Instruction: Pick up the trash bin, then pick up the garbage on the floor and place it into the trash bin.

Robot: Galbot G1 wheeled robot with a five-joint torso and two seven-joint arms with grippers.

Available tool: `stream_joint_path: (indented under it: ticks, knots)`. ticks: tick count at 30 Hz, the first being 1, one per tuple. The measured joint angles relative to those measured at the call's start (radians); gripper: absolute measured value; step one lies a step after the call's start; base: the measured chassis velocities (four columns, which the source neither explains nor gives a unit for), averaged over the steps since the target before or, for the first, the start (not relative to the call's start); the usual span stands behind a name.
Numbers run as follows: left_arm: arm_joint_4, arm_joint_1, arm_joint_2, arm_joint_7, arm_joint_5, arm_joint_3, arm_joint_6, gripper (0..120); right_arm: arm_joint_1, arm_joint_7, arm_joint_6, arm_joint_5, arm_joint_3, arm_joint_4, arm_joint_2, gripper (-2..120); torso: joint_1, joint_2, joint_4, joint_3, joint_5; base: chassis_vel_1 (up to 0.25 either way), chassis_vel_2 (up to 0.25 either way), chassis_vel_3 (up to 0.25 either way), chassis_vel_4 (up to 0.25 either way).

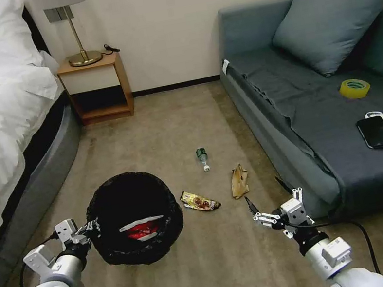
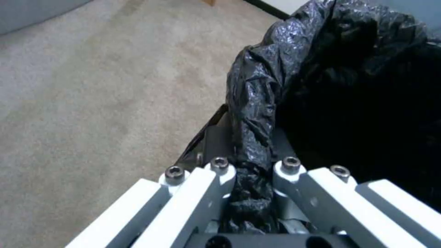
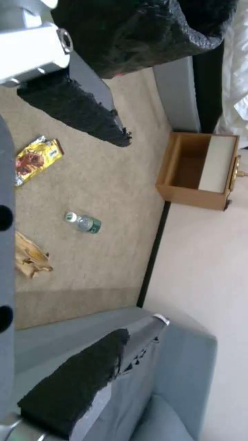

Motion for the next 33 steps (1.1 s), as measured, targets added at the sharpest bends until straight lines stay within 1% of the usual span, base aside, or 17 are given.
stream_joint_path:
  ticks: [10,17,33]
  knots:
    - [0.005,-0.002,-0.003,0.000,-0.001,-0.019,-0.001,4,0.025,-0.002,-0.010,0.009,-0.006,-0.023,-0.007,100,0.000,0.000,0.0001,0.000,0.0000,-0.051,0.042,0.042,-0.061]
    - [0.017,-0.012,0.009,0.000,-0.013,-0.036,-0.001,4,0.051,-0.001,-0.023,0.018,-0.016,-0.042,-0.009,100,0.000,0.000,0.0001,0.000,0.0000,-0.030,0.040,0.031,-0.034]
    - [0.038,-0.032,0.016,0.000,-0.016,-0.037,-0.001,4,0.078,0.000,-0.045,0.035,-0.019,-0.066,-0.018,100,0.000,0.000,0.0000,0.000,0.0000,-0.060,0.059,0.063,-0.065]
